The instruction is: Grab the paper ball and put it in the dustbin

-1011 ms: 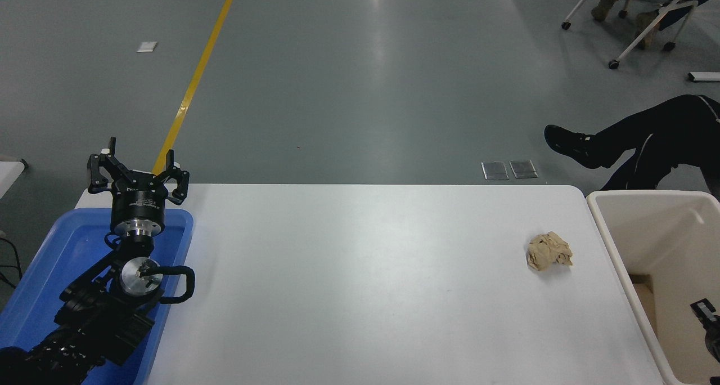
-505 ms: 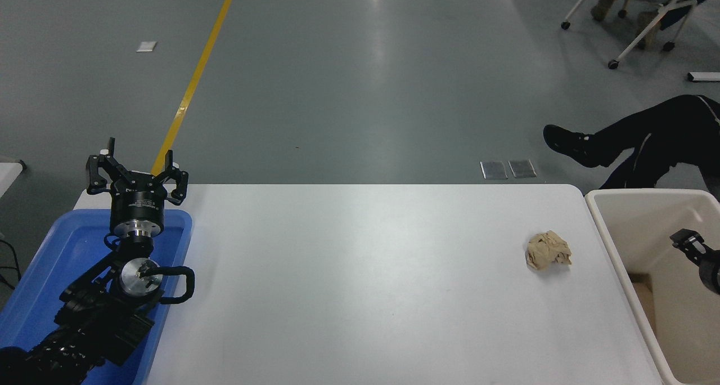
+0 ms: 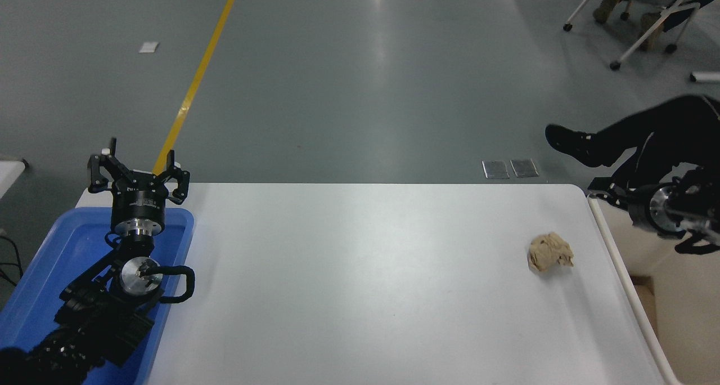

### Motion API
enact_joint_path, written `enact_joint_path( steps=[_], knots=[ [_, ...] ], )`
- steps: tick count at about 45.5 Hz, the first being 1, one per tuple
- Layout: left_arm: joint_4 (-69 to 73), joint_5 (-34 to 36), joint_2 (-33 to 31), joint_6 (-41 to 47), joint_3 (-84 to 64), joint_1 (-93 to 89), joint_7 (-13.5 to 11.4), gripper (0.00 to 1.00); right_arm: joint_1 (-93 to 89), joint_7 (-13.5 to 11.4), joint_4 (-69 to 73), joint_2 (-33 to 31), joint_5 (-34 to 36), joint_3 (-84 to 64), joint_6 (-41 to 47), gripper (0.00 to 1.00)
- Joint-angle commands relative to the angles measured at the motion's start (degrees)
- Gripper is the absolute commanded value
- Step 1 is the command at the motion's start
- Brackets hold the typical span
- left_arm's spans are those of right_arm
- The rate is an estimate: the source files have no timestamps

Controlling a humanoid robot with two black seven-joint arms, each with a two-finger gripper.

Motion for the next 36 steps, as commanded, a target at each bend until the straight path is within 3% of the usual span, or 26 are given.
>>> enact_joint_path(
  steps=[1,19,36],
  knots=[
    [-0.01,0.02,0.09,-0.04,-0.01,0.01,0.02,0.99,13.69,0.2,14.64,-0.32,-0.3,-3.98,5.66,1.0],
    [-0.01,0.02,0.0,-0.04,-0.01,0.01,0.02,0.99,41.9,1.17,33.2,-1.21,-1.01,-11.45,20.52,1.0],
    [-0.01,0.02,0.09,-0.04,-0.01,0.1,0.02,0.99,51.93,1.43,35.05,-2.78,-2.58,-10.58,34.58,1.0]
  ],
)
